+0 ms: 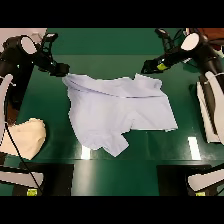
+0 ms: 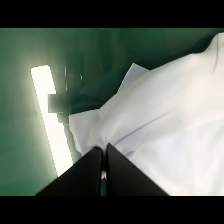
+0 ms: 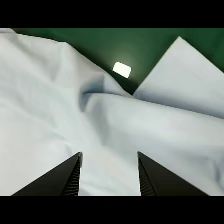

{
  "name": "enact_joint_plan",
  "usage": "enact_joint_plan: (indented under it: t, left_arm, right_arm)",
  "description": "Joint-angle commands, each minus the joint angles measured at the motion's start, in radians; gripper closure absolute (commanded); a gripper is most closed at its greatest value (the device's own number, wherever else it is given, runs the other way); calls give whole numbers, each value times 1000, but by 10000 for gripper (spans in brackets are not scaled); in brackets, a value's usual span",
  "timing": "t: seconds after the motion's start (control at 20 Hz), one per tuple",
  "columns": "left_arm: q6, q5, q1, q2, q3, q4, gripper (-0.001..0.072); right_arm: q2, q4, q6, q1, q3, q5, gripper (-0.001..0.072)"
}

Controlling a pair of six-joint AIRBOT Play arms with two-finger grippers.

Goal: Fold the shirts.

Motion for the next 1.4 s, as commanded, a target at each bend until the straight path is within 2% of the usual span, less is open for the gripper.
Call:
enact_joint_plan:
  t: [0.0, 0.2, 0.25, 0.3, 0.4, 0.55, 0.8, 0.85, 0.9, 0.95, 1.0, 1.05, 1.2, 1.35]
  left_arm:
    - [0, -16, 1, -2, 0, 0, 683]
    - [0, -13, 1, -2, 0, -29, 683]
    - [0, -11, 1, -2, 0, -44, 683]
    - [0, -8, 1, -2, 0, -58, 683]
    - [0, 2, 1, -2, 0, -75, 683]
    - [-1, 11, 1, -2, 0, -75, 683]
    - [-1, 14, 1, -2, 0, -76, 683]
    - [-1, 14, 1, -2, 0, -76, 683]
    - [-1, 14, 1, -2, 0, -79, 683]
    - [-1, 14, 1, -2, 0, -79, 683]
    - [-2, 13, 1, -2, 0, -82, 683]
    - [-3, 13, 1, -2, 0, -88, 683]
    - [-39, 15, 1, 21, 1, -98, 684]
    - [-39, 52, 1, 138, 6, -65, 684]
  right_arm:
    - [13, -5, -5, -100, 0, 62, 298]
    - [-67, 16, -6, -269, 0, 124, 286]
    - [-98, 50, -6, -299, 0, 123, 190]
    - [-130, 90, -16, -321, 0, 122, 174]
    - [-201, 164, -29, -343, 0, 117, 174]
    - [-285, 195, -29, -336, 0, 71, 175]
    - [-325, 250, -55, -280, 1, -42, 181]
    - [-325, 250, -55, -270, 4, -66, 200]
    - [-325, 248, -55, -261, 5, -85, 268]
    - [-325, 248, -55, -251, 5, -101, 281]
    - [-325, 247, -55, -242, 5, -115, 361]
    - [-322, 248, -55, -232, 5, -117, 707]
    - [-269, 234, -56, -215, 5, -122, 696]
    - [-99, 167, -106, -224, 5, -137, 697]
